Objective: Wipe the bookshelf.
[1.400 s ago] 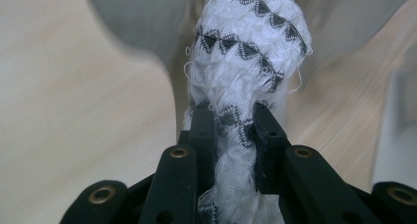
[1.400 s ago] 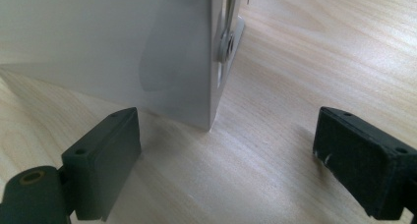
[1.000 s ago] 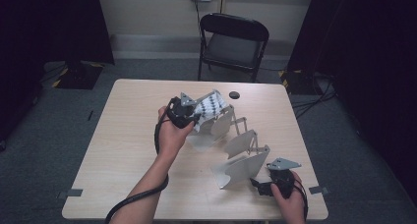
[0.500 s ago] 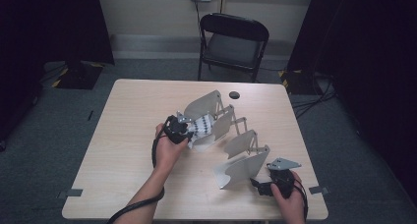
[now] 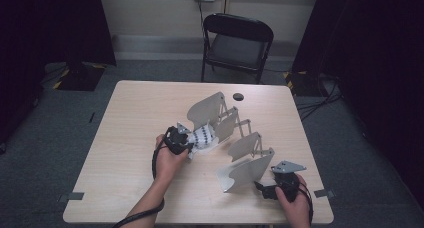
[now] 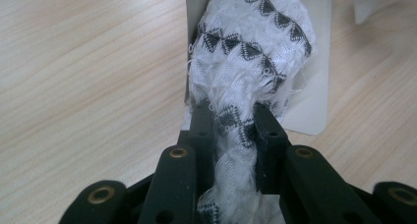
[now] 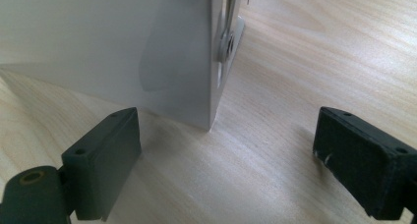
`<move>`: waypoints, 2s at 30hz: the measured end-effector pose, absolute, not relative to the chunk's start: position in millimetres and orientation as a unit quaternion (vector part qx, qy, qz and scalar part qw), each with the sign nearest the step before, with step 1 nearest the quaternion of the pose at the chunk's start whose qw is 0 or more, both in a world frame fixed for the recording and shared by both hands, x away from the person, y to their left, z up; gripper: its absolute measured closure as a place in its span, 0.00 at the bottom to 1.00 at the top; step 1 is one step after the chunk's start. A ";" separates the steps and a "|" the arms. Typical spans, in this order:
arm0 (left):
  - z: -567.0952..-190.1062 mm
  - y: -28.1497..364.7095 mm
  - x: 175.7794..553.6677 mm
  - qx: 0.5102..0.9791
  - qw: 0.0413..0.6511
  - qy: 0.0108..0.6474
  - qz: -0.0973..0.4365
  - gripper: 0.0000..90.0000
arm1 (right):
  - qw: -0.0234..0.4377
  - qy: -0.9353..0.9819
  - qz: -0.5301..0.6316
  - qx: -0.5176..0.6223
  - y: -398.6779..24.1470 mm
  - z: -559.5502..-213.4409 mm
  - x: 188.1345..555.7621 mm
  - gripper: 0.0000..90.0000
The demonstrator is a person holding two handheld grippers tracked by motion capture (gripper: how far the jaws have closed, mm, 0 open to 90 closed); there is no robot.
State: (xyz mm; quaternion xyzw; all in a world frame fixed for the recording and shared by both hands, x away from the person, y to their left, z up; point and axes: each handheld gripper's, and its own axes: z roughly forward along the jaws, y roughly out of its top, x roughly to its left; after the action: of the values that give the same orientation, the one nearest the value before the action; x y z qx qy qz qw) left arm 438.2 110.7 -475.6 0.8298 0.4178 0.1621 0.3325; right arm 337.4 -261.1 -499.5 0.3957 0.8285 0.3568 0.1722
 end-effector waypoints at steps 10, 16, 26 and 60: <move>-476.8 128.6 421.5 0.827 0.336 0.421 0.159 0.83 | 0.172 0.829 0.357 0.396 -261.1 -499.5 337.4 0.11; -477.7 150.0 412.4 0.819 0.339 0.434 0.161 0.82 | 0.173 0.828 0.357 0.397 -260.9 -499.6 337.1 0.11; -476.7 186.7 400.2 0.806 0.331 0.460 0.169 0.82 | 0.173 0.828 0.356 0.398 -260.8 -499.6 336.7 0.11; -483.2 146.3 454.5 0.849 0.316 0.373 0.201 0.80 | 0.173 0.828 0.357 0.397 -260.7 -499.6 336.7 0.11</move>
State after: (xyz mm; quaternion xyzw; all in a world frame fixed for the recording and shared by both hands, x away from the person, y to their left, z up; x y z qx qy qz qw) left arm 454.5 146.3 -483.2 0.8492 0.3725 0.2007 0.3159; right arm 336.7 -260.7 -499.6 0.3974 0.8276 0.3567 0.1731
